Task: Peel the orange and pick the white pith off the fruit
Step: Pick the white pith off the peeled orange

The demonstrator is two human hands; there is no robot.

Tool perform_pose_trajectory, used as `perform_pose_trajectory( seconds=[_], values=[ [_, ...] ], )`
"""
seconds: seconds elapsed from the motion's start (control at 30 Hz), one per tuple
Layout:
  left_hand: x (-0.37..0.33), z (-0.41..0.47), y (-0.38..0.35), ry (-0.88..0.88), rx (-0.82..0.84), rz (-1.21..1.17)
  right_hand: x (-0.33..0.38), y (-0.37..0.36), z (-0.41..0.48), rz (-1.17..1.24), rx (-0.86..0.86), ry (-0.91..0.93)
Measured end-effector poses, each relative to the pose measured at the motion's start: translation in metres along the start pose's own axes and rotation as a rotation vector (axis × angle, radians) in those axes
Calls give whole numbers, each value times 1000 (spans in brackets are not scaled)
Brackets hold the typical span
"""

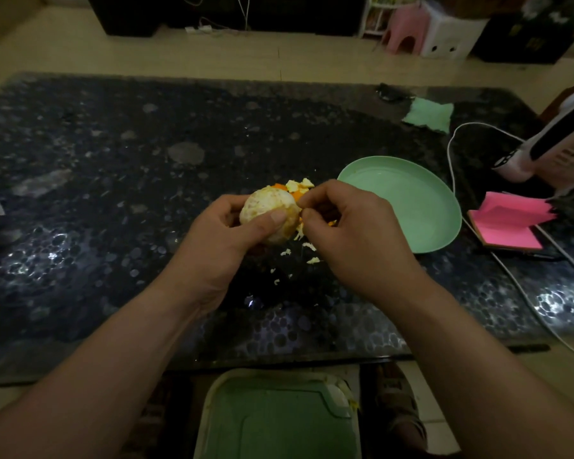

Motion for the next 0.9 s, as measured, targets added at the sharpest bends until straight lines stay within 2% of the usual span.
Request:
perform_pose_trajectory(
  seconds=[0.27,0.6,0.77,0.9],
  values=[
    [0,0,6,-27,-5,55,3,-2,-1,-8,25,19],
    [1,-3,4,-123,-35,141,5,-8,-2,-174,-105,98],
    [-1,-4,0,-126,-36,96,8,-8,0,-215,-171,102],
    [-2,-2,0,-63,-12,21,4,-5,0,-111,-161,57]
  ],
)
Point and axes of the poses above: each hand's wrist, its own z-axis towards the middle knuckle, its own y-axis out of the back of the hand, x = y × z, the point moved 2 cm from there along z, towards the middle knuckle, and after that the axes turned 12 degrees about -z, right-handed, at the moved point
